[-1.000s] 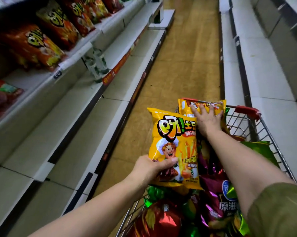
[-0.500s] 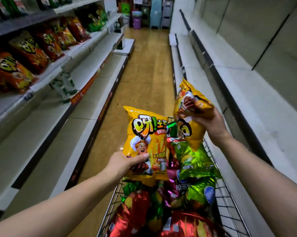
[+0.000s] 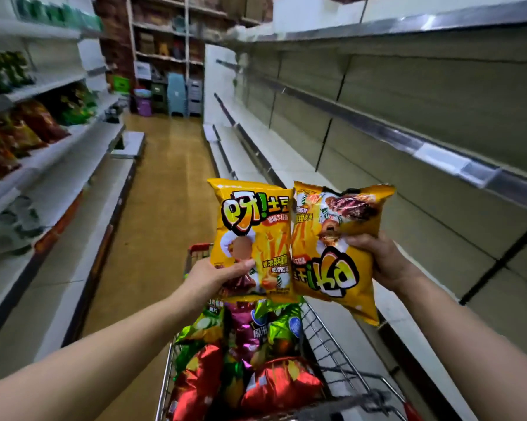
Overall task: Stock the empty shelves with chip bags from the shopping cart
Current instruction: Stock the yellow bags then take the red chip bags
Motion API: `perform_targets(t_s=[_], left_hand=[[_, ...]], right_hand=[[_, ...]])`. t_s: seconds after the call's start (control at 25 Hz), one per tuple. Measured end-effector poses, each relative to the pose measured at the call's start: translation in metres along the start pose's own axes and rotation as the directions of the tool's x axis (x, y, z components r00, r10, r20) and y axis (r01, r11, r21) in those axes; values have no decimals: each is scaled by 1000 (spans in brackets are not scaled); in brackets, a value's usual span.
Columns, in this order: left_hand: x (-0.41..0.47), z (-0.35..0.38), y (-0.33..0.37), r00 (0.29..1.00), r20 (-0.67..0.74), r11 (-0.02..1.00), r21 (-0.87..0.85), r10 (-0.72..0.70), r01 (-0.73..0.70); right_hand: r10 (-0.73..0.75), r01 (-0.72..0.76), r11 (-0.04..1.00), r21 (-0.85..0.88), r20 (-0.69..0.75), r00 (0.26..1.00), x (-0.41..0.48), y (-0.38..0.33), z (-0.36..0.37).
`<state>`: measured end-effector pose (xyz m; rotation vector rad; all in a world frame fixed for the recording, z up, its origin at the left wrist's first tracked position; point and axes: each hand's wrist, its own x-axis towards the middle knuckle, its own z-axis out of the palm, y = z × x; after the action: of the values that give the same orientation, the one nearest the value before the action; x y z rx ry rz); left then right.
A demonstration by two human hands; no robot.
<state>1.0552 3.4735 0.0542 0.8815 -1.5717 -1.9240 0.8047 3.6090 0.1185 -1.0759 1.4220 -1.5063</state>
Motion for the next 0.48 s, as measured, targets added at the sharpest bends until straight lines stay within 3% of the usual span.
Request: perform_targets(t_s=[0.28, 0.48], left_hand=[[-31, 62, 58, 964, 216, 986, 31, 154, -165], [-56, 130, 86, 904, 350, 964, 9, 245, -265]], right_hand=[[-224, 198, 964, -178, -139, 965, -109, -94, -10], [-323, 209, 912, -353, -302, 897, -202, -146, -24]])
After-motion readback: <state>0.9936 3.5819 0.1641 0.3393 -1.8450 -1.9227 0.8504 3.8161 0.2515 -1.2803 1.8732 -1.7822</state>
